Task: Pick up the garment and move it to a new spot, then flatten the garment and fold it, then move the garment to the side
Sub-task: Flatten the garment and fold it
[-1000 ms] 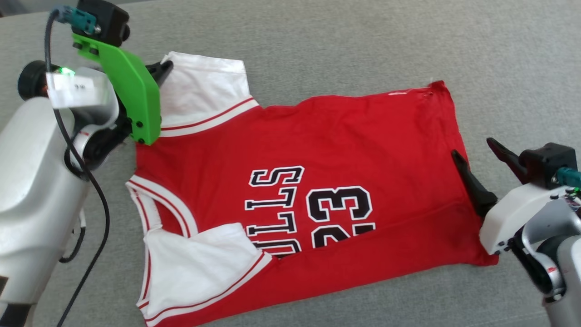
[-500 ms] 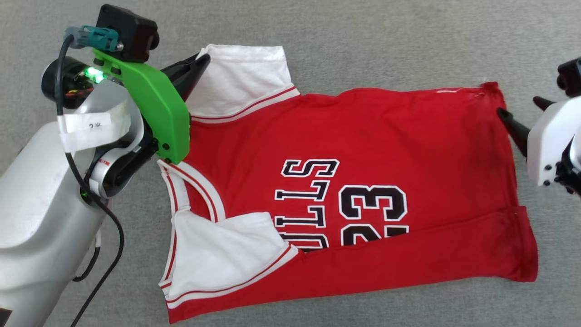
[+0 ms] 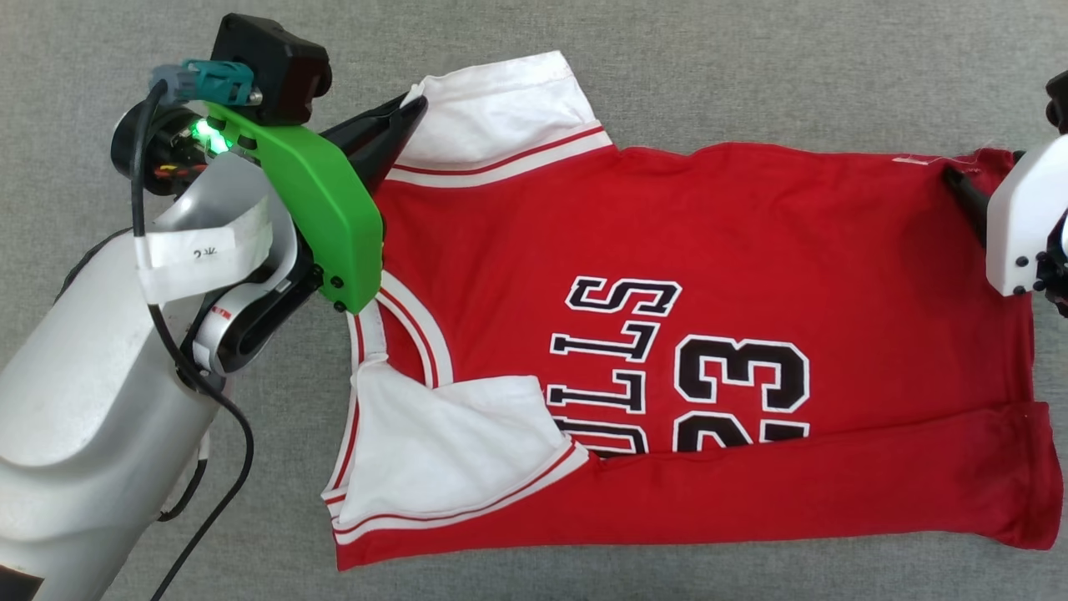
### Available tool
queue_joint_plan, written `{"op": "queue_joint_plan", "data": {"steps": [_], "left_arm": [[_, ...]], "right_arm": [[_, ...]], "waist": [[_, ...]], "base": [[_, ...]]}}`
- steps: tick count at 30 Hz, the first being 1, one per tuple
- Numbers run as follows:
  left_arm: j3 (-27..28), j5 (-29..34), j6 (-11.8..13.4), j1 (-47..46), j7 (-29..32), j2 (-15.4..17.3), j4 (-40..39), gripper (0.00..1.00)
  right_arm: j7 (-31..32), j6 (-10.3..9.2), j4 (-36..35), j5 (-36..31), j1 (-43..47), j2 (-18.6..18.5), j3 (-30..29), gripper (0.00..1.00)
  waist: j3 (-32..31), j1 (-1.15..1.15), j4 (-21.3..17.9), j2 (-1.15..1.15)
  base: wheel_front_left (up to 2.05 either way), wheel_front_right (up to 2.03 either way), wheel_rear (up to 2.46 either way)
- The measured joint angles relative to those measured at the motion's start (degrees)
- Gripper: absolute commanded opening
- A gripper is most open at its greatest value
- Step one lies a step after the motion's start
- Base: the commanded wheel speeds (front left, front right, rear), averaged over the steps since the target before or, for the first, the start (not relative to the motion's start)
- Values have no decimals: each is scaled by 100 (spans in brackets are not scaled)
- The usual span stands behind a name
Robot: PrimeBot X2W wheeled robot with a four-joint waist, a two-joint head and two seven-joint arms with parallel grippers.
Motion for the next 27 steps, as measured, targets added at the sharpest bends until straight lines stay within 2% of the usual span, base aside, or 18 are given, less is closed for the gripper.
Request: {"op": "queue_joint_plan", "data": {"steps": [1,3,4,18,27], "left_arm": [[-12,33,0,0,-15,-3,4,0],[-31,49,-9,0,-37,-7,19,0],[-37,56,-23,0,-47,-7,32,0],[34,69,-32,88,-471,-42,556,0],[111,-129,102,765,-750,-7,603,0]], "right_arm": [[-21,-1,57,4,-31,-2,33,100],[-26,-1,171,5,-52,-26,78,28],[-43,-1,219,5,-64,-51,115,0],[-913,0,516,166,-109,-5,267,0],[-1428,0,157,570,532,-60,99,0]], "waist": [[19,0,19,0],[44,0,46,0],[51,0,57,0],[-340,0,6,0],[-892,0,-39,0]], "base": [[0,0,0],[0,0,0],[0,0,0],[0,0,0],[0,0,0]]}}
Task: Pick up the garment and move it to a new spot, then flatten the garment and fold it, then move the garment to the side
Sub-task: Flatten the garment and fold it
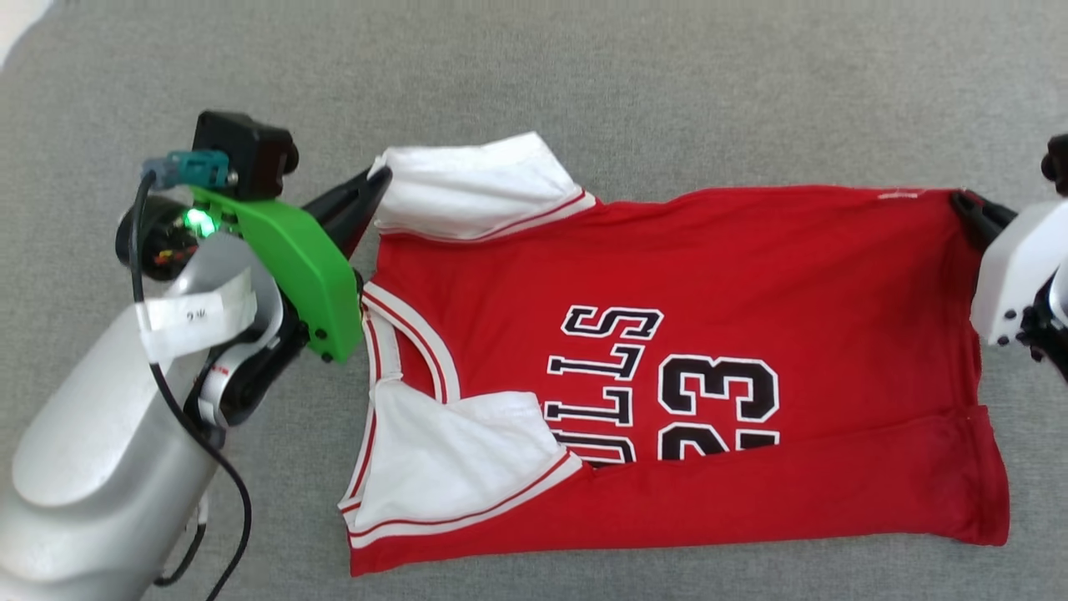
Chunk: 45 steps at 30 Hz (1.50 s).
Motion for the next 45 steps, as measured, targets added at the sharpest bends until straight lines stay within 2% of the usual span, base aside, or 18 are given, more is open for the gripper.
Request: {"op": "queue_joint_plan", "data": {"steps": [10,13,14,19,25,32,37,45], "left_arm": [[-11,-63,381,1064,-93,245,-579,0],[12,-118,570,1477,-152,307,-790,0],[37,-174,754,1976,-221,399,-1035,0],[-11,-216,964,2670,-271,535,-1389,0],[-158,-327,1047,3066,-238,593,-1471,0],[-286,-436,1054,3244,-82,612,-1338,0],[-323,-466,1023,3260,-35,627,-1257,0],[-449,-515,909,3275,82,637,-1128,0]], "right_arm": [[-337,0,-530,316,1178,-143,-260,0],[-405,0,-677,377,1483,-140,-287,0],[-457,0,-842,489,1761,-141,-307,0],[-508,0,-1112,683,2276,-176,-365,0],[-511,0,-1359,935,2756,-411,-51,0],[-614,0,-1407,982,2856,-900,511,0],[-770,0,-1267,842,2854,-1291,942,0],[-965,0,-917,734,2723,-1527,1422,0]], "waist": [[-542,0,40,0],[-659,0,57,0],[-762,0,63,0],[-877,0,107,0],[-972,0,153,0],[-1039,0,153,0],[-1053,0,150,0],[-1060,0,151,0]], "base": [[0,0,0],[0,0,0],[0,0,0],[0,0,0],[0,0,0],[0,0,0],[0,0,0],[0,0,0]]}}
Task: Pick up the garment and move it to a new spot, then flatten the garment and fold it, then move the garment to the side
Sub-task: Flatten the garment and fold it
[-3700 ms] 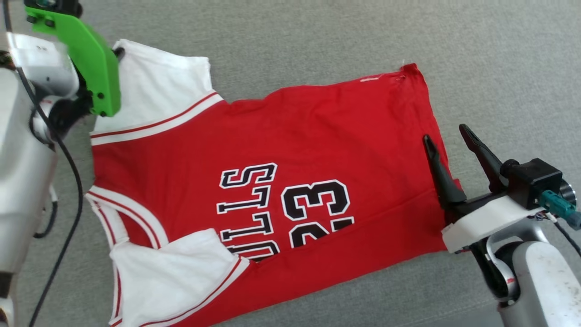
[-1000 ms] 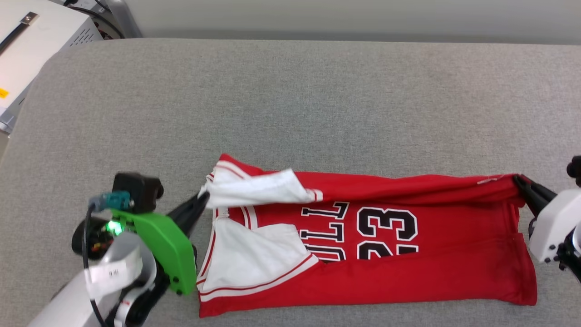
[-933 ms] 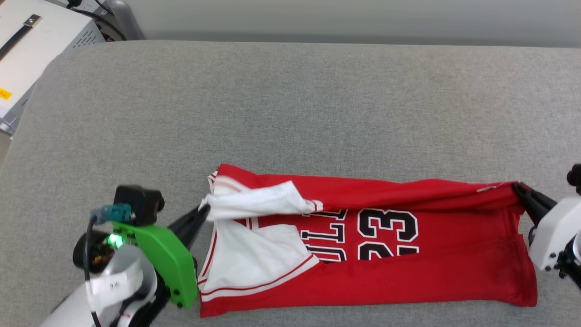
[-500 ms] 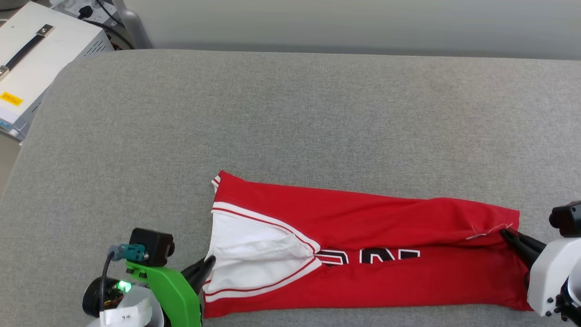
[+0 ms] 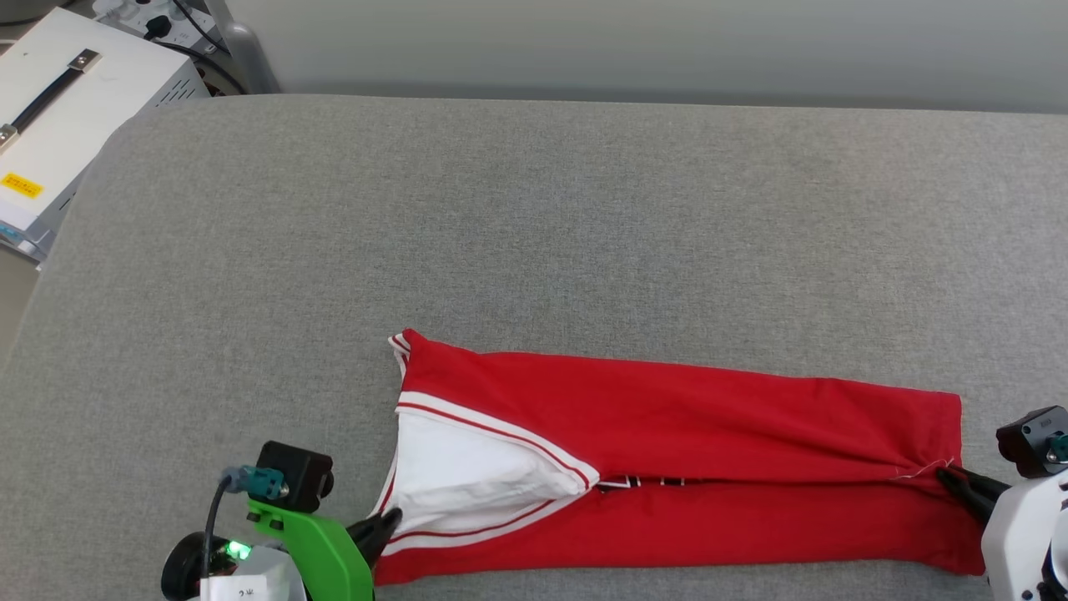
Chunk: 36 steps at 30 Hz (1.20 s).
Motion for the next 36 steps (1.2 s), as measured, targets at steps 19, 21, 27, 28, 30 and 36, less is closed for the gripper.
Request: {"op": "queue_joint_plan", "data": {"steps": [19,21,27,28,30,36], "left_arm": [[404,229,-64,-21,-1504,-444,304,100],[479,497,-19,-85,-1889,-476,378,100],[720,886,19,-233,-3155,-838,857,100],[751,947,15,-248,-3251,-867,931,100],[918,1135,1,-286,-3415,-985,1067,100],[1913,1973,-253,-270,-3464,-1572,779,100]], "right_arm": [[588,0,-494,706,30,365,-1228,100],[810,0,-516,553,108,582,-1496,100],[1407,0,-504,-18,395,1327,-2162,100],[1454,0,-497,-74,427,1433,-2256,100],[1567,0,-480,-176,486,1692,-2437,100],[1737,-1,-391,-450,600,2113,-2852,100]], "waist": [[-381,0,0,0],[-373,0,-1,0],[-266,0,35,0],[-248,0,42,0],[-205,0,61,0],[-92,0,109,0]], "base": [[0,0,0],[0,0,0],[0,0,0],[0,0,0],[0,0,0],[0,0,0]]}}
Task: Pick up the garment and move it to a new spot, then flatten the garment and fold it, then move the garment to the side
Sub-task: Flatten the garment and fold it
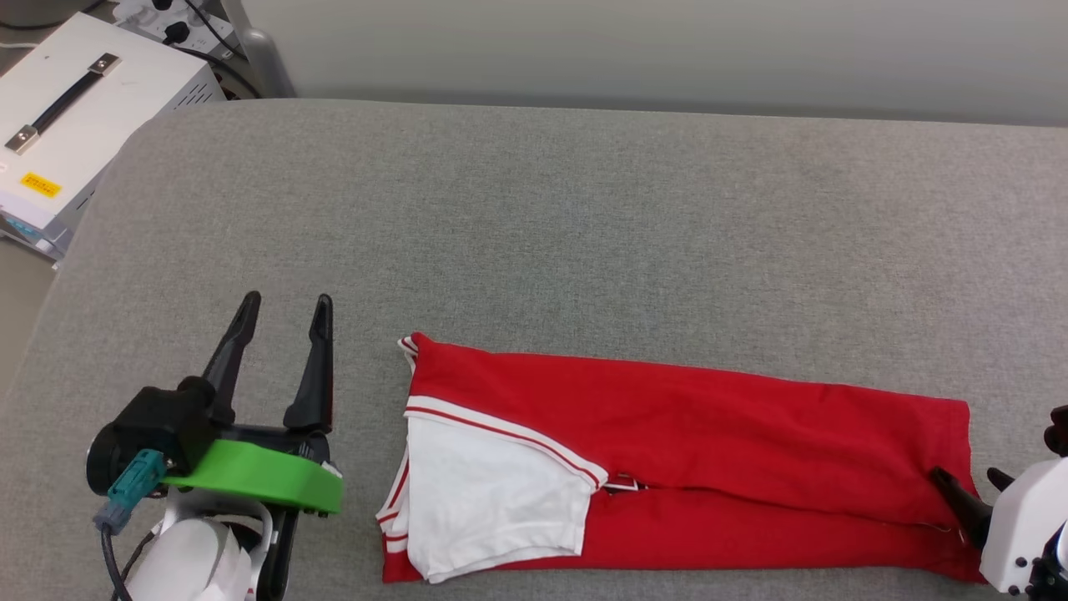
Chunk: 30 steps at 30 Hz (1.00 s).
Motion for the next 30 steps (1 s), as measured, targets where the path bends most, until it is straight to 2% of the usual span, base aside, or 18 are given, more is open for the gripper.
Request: {"op": "queue_joint_plan", "data": {"steps": [4,8,13,19,30], "left_arm": [[678,619,-354,146,0,-502,-270,100],[1150,1109,-737,265,0,-868,-315,100],[1570,1433,-1001,298,0,-1262,-328,100],[1716,1651,-1136,299,0,-1438,-309,100],[1674,1666,-1145,299,0,-1430,-302,100]], "right_arm": [[70,0,109,-156,40,181,-193,100],[118,1,248,-199,45,344,-338,100],[116,1,419,-100,46,471,-526,100],[115,0,665,181,46,474,-536,100],[151,-37,798,772,-9,431,-146,100]], "waist": [[82,0,25,0],[148,0,46,0],[203,0,98,0],[282,0,152,0],[287,0,167,0]], "base": [[0,0,0],[0,0,0],[0,0,0],[0,0,0],[0,0,0]]}}
